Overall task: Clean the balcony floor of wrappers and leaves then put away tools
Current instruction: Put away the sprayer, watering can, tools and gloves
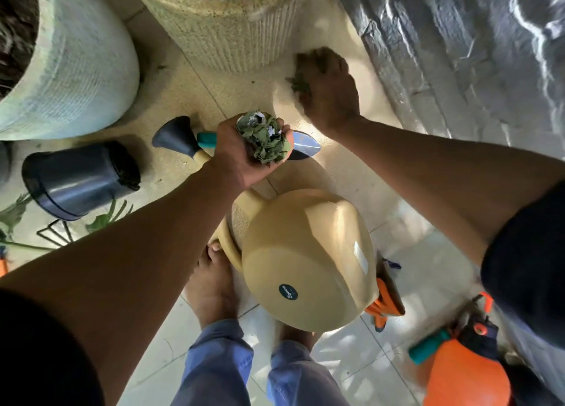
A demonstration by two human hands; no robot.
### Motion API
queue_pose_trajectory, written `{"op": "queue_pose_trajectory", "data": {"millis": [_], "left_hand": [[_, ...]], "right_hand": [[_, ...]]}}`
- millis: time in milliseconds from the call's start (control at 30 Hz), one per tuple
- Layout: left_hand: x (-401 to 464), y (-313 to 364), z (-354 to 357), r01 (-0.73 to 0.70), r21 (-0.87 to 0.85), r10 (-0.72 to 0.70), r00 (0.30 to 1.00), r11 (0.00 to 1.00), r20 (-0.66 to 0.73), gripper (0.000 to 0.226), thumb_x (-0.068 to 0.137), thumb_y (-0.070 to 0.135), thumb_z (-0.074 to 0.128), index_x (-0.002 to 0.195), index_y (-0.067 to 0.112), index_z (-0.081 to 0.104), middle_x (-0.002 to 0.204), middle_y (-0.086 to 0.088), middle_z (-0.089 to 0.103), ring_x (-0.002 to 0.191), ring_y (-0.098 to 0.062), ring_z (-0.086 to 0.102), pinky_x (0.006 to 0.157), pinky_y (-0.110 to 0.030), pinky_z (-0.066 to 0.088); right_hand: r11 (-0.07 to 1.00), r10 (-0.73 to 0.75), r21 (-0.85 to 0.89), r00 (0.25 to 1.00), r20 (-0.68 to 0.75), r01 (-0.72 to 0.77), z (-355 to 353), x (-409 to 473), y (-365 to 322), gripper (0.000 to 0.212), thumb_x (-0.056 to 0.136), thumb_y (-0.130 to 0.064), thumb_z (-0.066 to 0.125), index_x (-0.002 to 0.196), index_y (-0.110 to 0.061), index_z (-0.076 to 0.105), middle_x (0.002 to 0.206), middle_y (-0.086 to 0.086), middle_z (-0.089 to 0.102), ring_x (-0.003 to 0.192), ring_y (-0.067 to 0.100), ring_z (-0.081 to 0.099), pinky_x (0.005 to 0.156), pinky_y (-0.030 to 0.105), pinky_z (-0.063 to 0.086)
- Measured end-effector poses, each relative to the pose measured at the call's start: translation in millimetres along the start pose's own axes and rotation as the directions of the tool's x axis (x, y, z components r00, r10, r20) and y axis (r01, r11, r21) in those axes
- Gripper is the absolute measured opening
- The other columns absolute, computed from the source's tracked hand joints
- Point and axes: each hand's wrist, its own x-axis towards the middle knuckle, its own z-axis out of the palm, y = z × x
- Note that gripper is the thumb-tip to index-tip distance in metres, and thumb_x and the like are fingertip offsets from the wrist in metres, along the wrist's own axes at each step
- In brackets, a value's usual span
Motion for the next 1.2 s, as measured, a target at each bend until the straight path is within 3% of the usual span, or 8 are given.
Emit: {"op": "queue_pose_trajectory", "data": {"millis": [200,433,667,767,867,1000,1100,1200], "left_hand": [[-6,-5,-7,0.006,-0.016,-0.006,0.999,1.0,0.038,0.043,0.097,0.029,0.04,0.071,0.007,0.066,0.088,-0.011,0.062,0.083,-0.025,0.064,0.069,-0.035,0.058],[-11,-10,-6,0.01,-0.007,-0.01,1.0,1.0,0.012,0.035,0.097,0.03,0.04,0.081,0.009,0.063,0.09,-0.011,0.063,0.084,-0.025,0.064,0.071,-0.035,0.059],[-18,-15,0,0.005,0.029,-0.004,0.999,1.0,-0.042,0.048,0.098,0.026,0.04,0.066,0.005,0.068,0.084,-0.011,0.065,0.074,-0.025,0.069,0.078,-0.037,0.057],[-23,-14,2,-0.002,0.082,0.009,0.996,0.997,-0.085,0.053,0.099,0.027,0.039,0.065,0.003,0.072,0.084,-0.012,0.068,0.075,-0.027,0.07,0.077,-0.037,0.058],[-33,-14,4,0.002,0.077,0.007,0.992,0.997,-0.122,0.054,0.099,0.027,0.04,0.066,-0.001,0.073,0.085,-0.013,0.067,0.079,-0.028,0.068,0.075,-0.037,0.059],[-57,-15,15,-0.016,0.053,0.024,0.988,0.998,-0.149,0.05,0.095,0.025,0.044,0.065,-0.003,0.072,0.084,-0.014,0.068,0.083,-0.027,0.065,0.076,-0.038,0.058],[-82,-16,30,-0.052,0.024,0.055,0.989,0.998,-0.14,0.031,0.08,0.02,0.048,0.067,0.001,0.069,0.083,-0.013,0.066,0.077,-0.028,0.066,0.072,-0.038,0.059],[-114,-23,49,-0.097,0.004,0.097,0.99,0.995,-0.1,0.027,0.073,0.023,0.05,0.065,0.003,0.067,0.078,-0.011,0.064,0.073,-0.027,0.065,0.078,-0.038,0.055]], "right_hand": [[0.957,-0.147,-0.23,0.98,0.131,0.175,2,-15,-13,0.039,0.093,-0.01,0.062,0.131,-0.015,0.059,0.133,0.018,0.056,0.113,0.042,0.057,0.075,0.047,0.059],[0.931,-0.084,-0.318,0.952,0.296,0.181,-13,-34,-4,0.061,0.085,-0.02,0.074,0.141,-0.016,0.049,0.136,0.017,0.051,0.111,0.042,0.056,0.064,0.045,0.055],[0.896,-0.198,-0.346,0.949,0.246,0.277,-14,-56,3,0.042,0.094,-0.004,0.042,0.132,-0.007,0.059,0.122,0.019,0.06,0.105,0.04,0.062,0.06,0.045,0.058],[0.866,-0.187,-0.433,0.965,0.182,0.249,-9,-54,10,0.028,0.086,-0.004,0.065,0.112,-0.011,0.071,0.101,0.011,0.066,0.088,0.029,0.067,0.049,0.032,0.052],[0.939,-0.13,-0.28,0.961,0.243,0.198,-10,-46,8,0.013,0.091,0.001,0.065,0.102,-0.002,0.071,0.104,0.02,0.064,0.095,0.04,0.066,0.066,0.041,0.057],[0.986,0.152,0.055,0.983,0.106,-0.158,-34,-50,3,0.019,0.088,-0.005,0.059,0.098,-0.007,0.075,0.102,0.017,0.072,0.1,0.038,0.066,0.083,0.039,0.053],[0.868,0.327,0.383,0.944,0.037,-0.316,-71,-64,-13,0.021,0.075,-0.007,0.061,0.086,-0.01,0.078,0.088,0.008,0.077,0.088,0.028,0.07,0.074,0.036,0.055],[0.63,0.454,0.706,0.891,0.005,-0.324,-131,-87,-38,0.021,0.066,-0.004,0.07,0.083,-0.01,0.081,0.075,0.002,0.076,0.074,0.018,0.073,0.066,0.034,0.057]]}}
